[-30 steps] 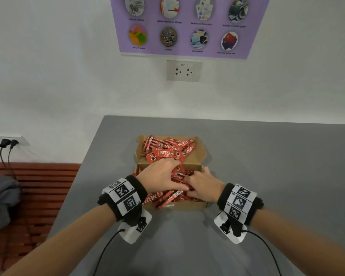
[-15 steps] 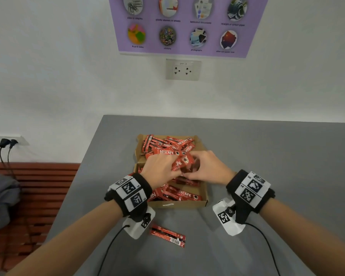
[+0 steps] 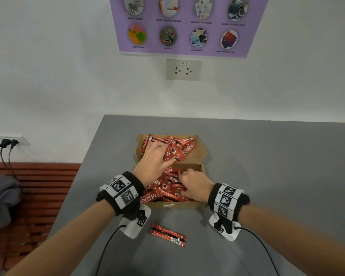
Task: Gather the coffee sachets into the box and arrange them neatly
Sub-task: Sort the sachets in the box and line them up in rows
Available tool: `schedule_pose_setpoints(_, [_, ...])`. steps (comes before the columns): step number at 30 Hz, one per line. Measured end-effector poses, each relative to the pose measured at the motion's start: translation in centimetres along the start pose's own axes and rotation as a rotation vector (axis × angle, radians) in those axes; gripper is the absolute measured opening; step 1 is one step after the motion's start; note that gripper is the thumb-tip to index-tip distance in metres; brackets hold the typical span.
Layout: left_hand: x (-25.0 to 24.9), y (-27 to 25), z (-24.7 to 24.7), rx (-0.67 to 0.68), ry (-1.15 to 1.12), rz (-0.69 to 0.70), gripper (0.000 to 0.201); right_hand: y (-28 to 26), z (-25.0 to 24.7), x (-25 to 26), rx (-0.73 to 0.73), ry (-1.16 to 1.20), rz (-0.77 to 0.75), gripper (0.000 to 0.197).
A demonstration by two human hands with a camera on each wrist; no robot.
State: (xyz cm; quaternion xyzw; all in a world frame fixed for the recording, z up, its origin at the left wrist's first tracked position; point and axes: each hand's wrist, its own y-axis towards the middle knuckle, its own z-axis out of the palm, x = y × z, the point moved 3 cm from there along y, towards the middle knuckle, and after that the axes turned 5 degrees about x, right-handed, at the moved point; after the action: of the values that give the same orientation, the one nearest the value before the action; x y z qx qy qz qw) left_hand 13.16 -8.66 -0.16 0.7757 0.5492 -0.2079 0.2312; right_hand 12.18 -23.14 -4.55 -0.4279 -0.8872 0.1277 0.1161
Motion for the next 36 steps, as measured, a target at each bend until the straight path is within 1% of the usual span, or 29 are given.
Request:
schedule_pose_setpoints(2, [-0.3,0.1,-0.1,-0.018,-0.059,0.008,0.022,-0.4,-0.4,0.1,-0.014,-0.023,0.024,0.03])
schedule_pose_setpoints(6, [-0.3,0.0,-0.9,-0.182,-0.129,0.002,0.02,-2.4,-3.2,-0.2,-0.232,0.12,0.026,0.014])
schedule_pose_setpoints(8, [0.2,0.3,-1.1,-0.178,-0.123,-0.016,0.024,-3.6,-3.9,0.2,-0.28,0.214,-0.008,0.008])
schedule_pose_setpoints(9, [0.4,0.4,-1.1,-0.155,-0.121,-0.018,0.027,-4.1,-4.0,0.7,-0.253,0.267,-0.041,0.008])
schedule_pose_setpoints(10, [0.5,0.5,-1.1,-0.125,-0.122,-0.011,0.031,-4.5,-3.6,1.4,-0.186,0.304,-0.087,0.009])
schedule_pose_setpoints(13, [-0.3,0.4,-1.1,-0.073,-0.087,0.008,0.044,-5.4,-1.5,4.4,0.058,0.286,-0.238,0.016])
schedule_pose_setpoints(14, [-0.5,0.4,-1.0,-0.078,-0.078,0.006,0.047,-5.5,-0.7,5.4,0.105,0.245,-0.265,0.023])
schedule_pose_setpoints(16, [-0.6,0.3,-1.0,-0.1,-0.084,-0.006,0.049,-5.3,0.8,6.9,0.166,0.109,-0.287,0.044])
schedule_pose_setpoints(17, [-0.5,0.2,-0.9,-0.108,-0.096,-0.012,0.047,-5.1,1.5,7.2,0.191,0.049,-0.279,0.052])
schedule_pose_setpoints(18, [-0.4,0.2,-0.9,-0.112,-0.107,-0.01,0.043,-4.9,2.2,7.4,0.208,0.023,-0.272,0.054])
schedule_pose_setpoints(19, [-0.4,0.1,-0.9,-0.109,-0.108,-0.013,0.039,-4.8,2.6,7.6,0.22,0.03,-0.277,0.053])
schedule_pose_setpoints(21, [-0.2,0.1,-0.9,-0.091,-0.085,-0.02,0.033,-4.8,3.1,7.7,0.243,0.071,-0.303,0.042])
schedule_pose_setpoints(24, [0.5,0.0,-0.8,-0.031,-0.036,-0.031,0.03,-5.4,2.7,7.5,0.241,0.153,-0.333,0.028])
schedule_pose_setpoints(25, [0.8,0.1,-0.8,-0.011,-0.036,-0.042,0.03,-5.7,2.1,7.3,0.216,0.209,-0.328,0.027])
schedule_pose_setpoints(26, [1.1,0.1,-0.8,-0.006,-0.044,-0.05,0.029,-5.9,1.3,6.9,0.159,0.271,-0.316,0.025])
schedule_pose_setpoints(28, [1.3,0.1,-1.0,-0.023,-0.07,-0.065,0.028,-5.8,-0.6,5.4,-0.006,0.394,-0.252,0.021])
schedule_pose_setpoints(30, [1.2,0.2,-1.2,-0.048,-0.089,-0.069,0.025,-4.4,-1.8,2.6,-0.139,0.457,-0.149,0.029])
schedule_pose_setpoints(31, [1.0,0.2,-1.3,-0.054,-0.099,-0.069,0.024,-3.5,-2.2,1.2,-0.174,0.429,-0.085,0.033])
schedule_pose_setpoints(33, [0.5,0.3,-1.2,-0.065,-0.124,-0.06,0.023,-1.5,-2.1,-1.2,-0.183,0.291,0.018,0.03])
schedule_pose_setpoints(36, [-0.1,0.5,-1.0,-0.075,-0.139,-0.034,0.018,0.1,-1.7,-1.9,-0.14,0.14,0.081,0.017])
